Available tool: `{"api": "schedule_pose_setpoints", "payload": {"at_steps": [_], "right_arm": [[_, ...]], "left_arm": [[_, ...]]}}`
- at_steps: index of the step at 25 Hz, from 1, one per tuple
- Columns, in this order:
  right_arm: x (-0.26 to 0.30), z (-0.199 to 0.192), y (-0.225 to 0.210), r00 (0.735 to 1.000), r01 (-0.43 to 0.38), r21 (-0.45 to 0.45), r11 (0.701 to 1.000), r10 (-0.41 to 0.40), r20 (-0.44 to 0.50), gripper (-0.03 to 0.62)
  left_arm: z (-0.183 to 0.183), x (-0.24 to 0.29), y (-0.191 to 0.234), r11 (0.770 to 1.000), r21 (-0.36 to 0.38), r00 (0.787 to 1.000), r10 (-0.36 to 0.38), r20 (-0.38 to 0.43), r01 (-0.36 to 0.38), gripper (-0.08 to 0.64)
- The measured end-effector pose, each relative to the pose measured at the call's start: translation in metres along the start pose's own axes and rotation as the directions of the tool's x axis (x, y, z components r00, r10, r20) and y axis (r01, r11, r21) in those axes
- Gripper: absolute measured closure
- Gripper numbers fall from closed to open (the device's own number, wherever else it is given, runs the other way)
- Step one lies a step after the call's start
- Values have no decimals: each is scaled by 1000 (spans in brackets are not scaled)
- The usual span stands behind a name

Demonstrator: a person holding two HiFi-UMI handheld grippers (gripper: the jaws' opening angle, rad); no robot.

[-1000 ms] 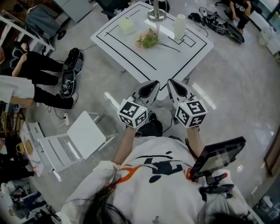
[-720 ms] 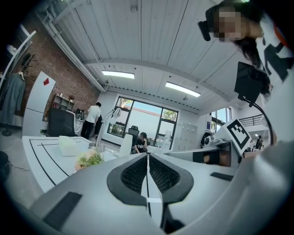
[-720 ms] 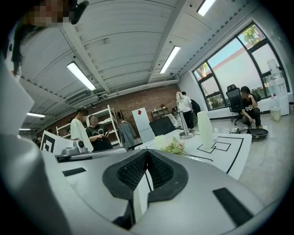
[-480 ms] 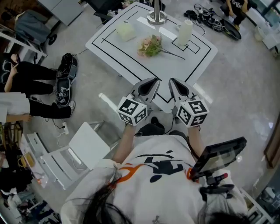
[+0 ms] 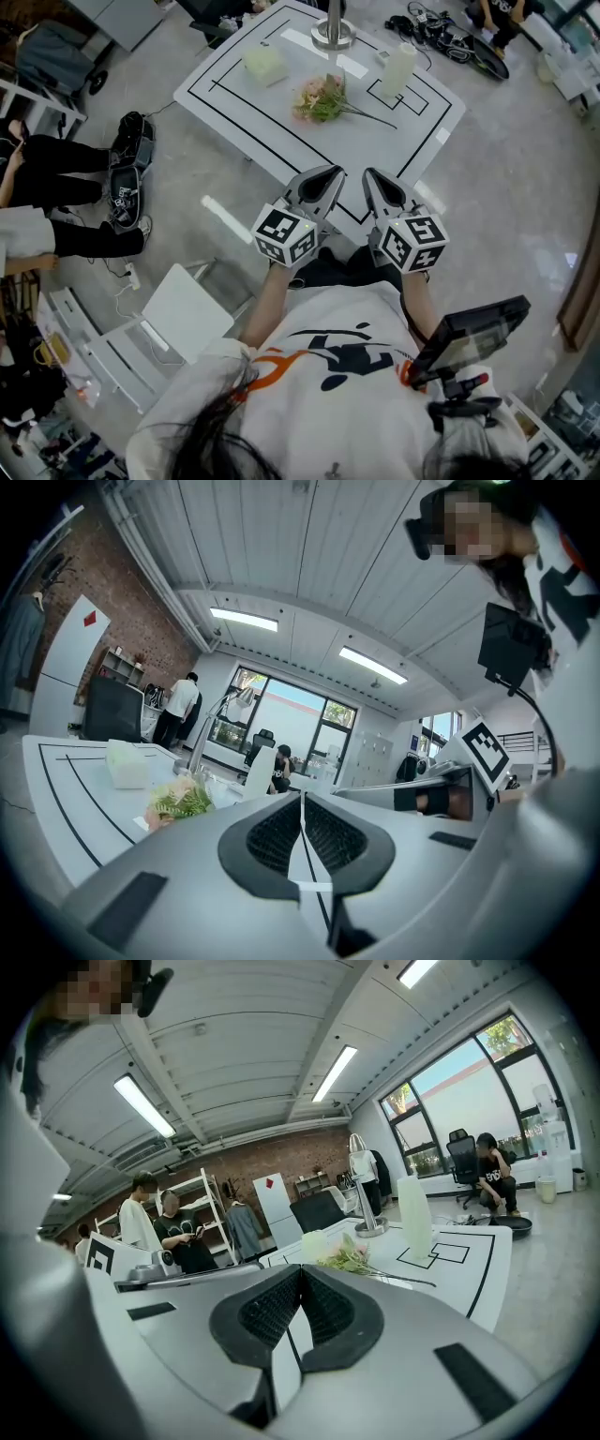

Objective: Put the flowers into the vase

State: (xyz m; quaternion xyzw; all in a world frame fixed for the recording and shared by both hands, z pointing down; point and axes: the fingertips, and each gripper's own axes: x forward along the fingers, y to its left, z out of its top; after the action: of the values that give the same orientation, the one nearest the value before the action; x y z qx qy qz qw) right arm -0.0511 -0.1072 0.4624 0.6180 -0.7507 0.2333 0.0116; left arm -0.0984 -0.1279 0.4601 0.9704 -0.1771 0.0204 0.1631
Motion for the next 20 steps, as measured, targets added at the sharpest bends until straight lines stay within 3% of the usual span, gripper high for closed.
{"api": "schedule_pose_setpoints", "payload": {"at_steps": [6,20], "right_arm": [[7,-1,4,1000,-23,-20,1000,22,-21,578],[31,3,-25,997,-59,43,997,61,-41,579]], "left_arm": [[-1,0,15,999,-28,1000,28,13,-28,549],[-1,27,25,999,-21,999,29,-24,-29,551]]}}
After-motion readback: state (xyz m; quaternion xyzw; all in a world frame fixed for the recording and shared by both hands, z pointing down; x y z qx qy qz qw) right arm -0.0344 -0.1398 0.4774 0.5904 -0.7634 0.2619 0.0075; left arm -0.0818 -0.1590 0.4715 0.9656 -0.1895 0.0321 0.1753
